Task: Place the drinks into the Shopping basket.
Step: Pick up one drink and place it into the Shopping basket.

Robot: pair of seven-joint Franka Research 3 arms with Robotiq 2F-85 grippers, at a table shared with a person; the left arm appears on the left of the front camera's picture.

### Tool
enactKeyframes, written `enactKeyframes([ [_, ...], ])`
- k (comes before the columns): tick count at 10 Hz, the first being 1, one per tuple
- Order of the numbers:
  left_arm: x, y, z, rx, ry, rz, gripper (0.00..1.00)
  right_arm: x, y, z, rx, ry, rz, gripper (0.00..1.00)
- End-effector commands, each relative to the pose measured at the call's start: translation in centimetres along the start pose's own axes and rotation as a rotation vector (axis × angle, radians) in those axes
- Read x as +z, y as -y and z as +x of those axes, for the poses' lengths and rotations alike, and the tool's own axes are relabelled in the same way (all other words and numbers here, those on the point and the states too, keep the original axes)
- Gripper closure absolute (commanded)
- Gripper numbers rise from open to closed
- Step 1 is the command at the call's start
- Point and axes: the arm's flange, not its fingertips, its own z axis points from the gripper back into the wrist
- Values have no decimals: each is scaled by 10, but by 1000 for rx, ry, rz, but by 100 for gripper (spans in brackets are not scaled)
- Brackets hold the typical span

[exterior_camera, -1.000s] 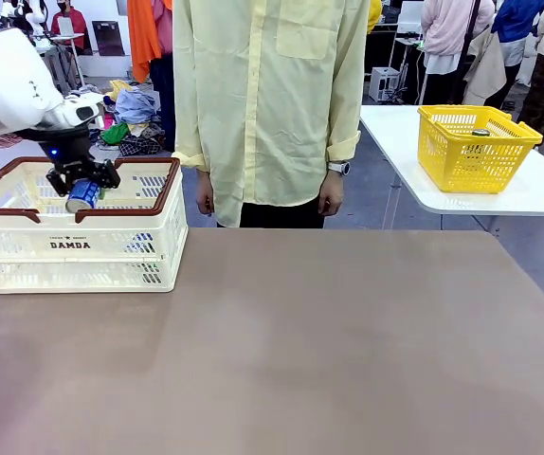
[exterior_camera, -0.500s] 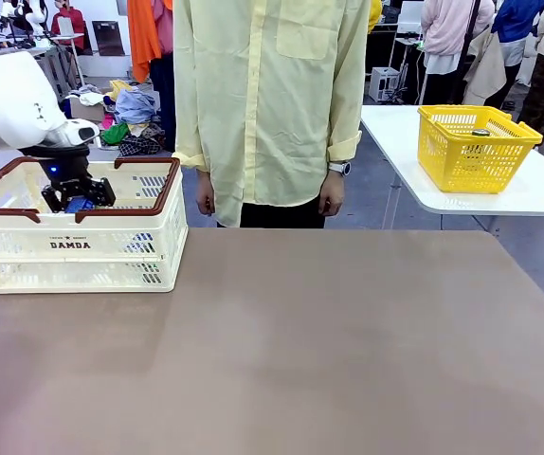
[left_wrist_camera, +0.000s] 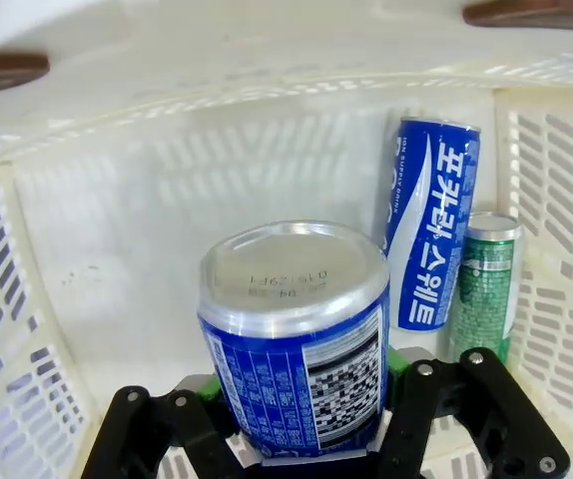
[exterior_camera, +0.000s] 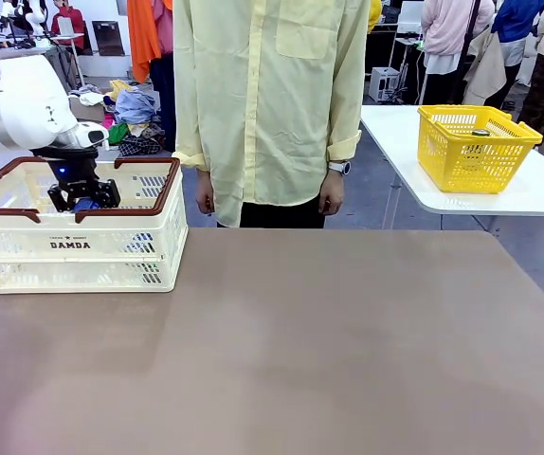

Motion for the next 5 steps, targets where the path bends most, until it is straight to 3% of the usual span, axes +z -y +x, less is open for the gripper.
enactKeyframes([
  [1, 5, 2, 5, 8, -5, 21, 0, 0, -5, 0, -8, -2, 7, 0],
  [5, 5, 4, 7, -4, 9, 23, 0, 0, -5, 0, -8, -2, 7, 0],
])
